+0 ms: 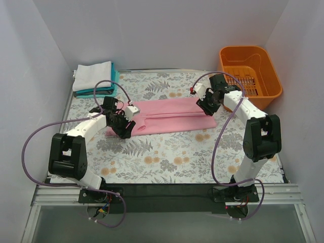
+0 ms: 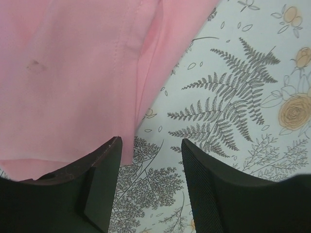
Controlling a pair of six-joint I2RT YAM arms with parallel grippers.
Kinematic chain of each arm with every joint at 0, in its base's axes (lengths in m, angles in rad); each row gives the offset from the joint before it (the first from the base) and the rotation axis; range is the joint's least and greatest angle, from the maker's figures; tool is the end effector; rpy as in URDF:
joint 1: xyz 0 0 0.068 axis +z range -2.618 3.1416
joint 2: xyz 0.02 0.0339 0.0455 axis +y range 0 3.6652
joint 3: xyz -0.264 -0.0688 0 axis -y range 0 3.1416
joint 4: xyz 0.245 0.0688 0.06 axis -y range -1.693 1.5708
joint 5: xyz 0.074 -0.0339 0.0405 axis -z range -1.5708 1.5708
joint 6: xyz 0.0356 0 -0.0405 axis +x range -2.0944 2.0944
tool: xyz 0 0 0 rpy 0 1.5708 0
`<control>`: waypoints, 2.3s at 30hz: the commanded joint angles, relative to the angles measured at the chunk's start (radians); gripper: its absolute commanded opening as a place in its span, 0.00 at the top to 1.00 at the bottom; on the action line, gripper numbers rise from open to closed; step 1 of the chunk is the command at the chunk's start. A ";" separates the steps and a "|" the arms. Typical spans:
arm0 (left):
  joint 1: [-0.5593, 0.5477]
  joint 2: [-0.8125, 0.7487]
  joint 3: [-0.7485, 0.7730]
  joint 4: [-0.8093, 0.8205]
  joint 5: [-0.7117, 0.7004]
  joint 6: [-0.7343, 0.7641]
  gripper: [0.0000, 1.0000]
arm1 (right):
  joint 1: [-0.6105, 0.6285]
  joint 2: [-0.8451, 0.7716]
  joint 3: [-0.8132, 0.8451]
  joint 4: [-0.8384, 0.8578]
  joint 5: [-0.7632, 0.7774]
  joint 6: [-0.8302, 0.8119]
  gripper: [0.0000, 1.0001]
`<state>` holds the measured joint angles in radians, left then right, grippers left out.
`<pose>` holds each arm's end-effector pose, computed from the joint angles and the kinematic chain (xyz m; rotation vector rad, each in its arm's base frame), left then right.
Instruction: Fold and stack the t-shirts
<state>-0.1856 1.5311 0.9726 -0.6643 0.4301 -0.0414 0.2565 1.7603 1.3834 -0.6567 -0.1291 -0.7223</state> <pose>0.2777 -0.0672 0.1984 0.3060 2.7585 -0.6571 0.3621 0.0997 0.2445 -1.2583 2.2645 -0.0016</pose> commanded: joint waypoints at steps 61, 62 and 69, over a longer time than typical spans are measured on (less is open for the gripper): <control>0.117 0.293 0.479 0.233 -0.175 -0.038 0.62 | -0.002 0.086 0.054 -0.024 -0.050 0.017 0.59; 0.118 0.278 0.453 0.232 -0.169 -0.070 0.62 | -0.003 0.111 0.074 -0.023 -0.058 0.023 0.60; 0.117 0.204 0.341 0.170 -0.088 -0.268 0.65 | -0.002 0.237 0.149 0.012 -0.063 0.064 0.63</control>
<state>-0.0681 1.7870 1.3739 -0.4747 0.2859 -0.1761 0.2565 1.9656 1.4845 -0.6693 -0.1688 -0.6865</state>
